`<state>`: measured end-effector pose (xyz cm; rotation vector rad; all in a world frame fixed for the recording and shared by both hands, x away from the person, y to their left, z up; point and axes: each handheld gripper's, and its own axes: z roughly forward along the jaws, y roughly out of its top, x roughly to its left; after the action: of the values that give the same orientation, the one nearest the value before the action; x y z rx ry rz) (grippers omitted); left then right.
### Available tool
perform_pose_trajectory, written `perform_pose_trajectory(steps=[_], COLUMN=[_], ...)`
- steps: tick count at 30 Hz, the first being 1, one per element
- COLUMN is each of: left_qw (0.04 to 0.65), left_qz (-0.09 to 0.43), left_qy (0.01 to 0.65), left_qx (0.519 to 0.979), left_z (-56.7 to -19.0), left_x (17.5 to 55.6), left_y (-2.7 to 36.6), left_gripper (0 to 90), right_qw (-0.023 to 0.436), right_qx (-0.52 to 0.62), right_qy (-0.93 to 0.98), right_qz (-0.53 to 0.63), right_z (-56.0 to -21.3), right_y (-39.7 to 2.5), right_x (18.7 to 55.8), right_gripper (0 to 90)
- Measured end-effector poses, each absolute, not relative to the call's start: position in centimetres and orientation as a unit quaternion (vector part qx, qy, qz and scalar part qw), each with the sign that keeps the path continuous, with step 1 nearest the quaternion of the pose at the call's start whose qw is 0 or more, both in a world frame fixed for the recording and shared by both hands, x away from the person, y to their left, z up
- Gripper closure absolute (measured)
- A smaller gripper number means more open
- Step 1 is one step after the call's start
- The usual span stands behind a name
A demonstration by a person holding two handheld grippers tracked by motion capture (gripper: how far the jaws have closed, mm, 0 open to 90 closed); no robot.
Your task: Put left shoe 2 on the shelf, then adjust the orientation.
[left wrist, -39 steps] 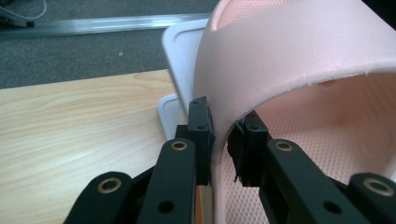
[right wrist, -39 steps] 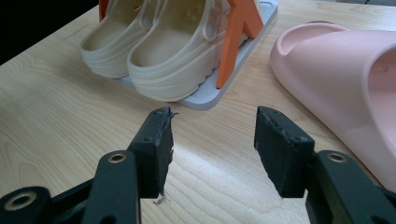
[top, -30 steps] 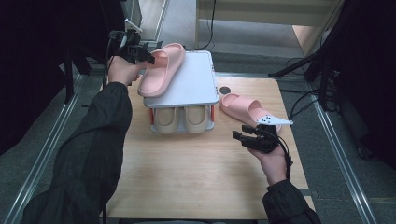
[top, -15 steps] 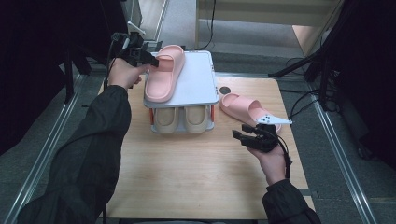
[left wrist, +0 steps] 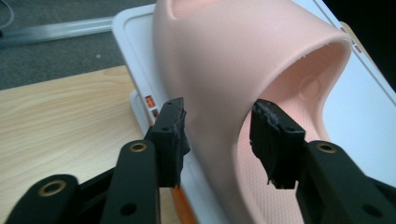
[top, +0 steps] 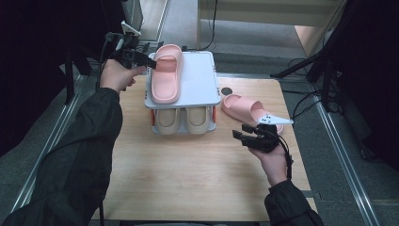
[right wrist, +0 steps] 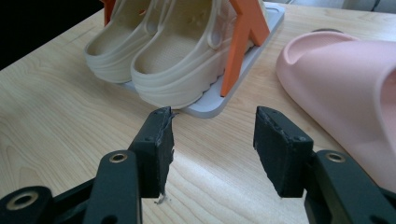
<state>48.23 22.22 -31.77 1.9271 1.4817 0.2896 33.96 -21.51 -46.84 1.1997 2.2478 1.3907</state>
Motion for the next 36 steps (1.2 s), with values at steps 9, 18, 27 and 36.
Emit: perform_pose_trajectory(steps=[9,18,27,36], left_qw=[0.37,0.384,0.394,0.396], left_qz=[0.105,0.085,0.093,0.09], left_qy=[0.563,0.563,0.554,0.546], left_qx=[0.732,0.727,0.728,0.732], left_z=[-32.4,-35.5,-38.1,-40.8], left_x=[45.4,43.4,40.9,38.4], left_y=[25.2,27.0,28.1,28.9], left_gripper=[46.0,42.0,40.4,41.9], right_qw=[0.12,0.115,0.116,0.121], right_qx=[0.401,0.403,0.421,0.425], right_qy=[0.776,0.778,0.772,0.773], right_qz=[0.472,0.468,0.463,0.455], right_z=[-46.8,-47.2,-47.2,-47.2], right_y=[-21.5,-22.0,-23.5,-24.7], right_x=[34.2,35.9,36.8,37.3], right_gripper=[49.3,52.0,60.3,66.5])
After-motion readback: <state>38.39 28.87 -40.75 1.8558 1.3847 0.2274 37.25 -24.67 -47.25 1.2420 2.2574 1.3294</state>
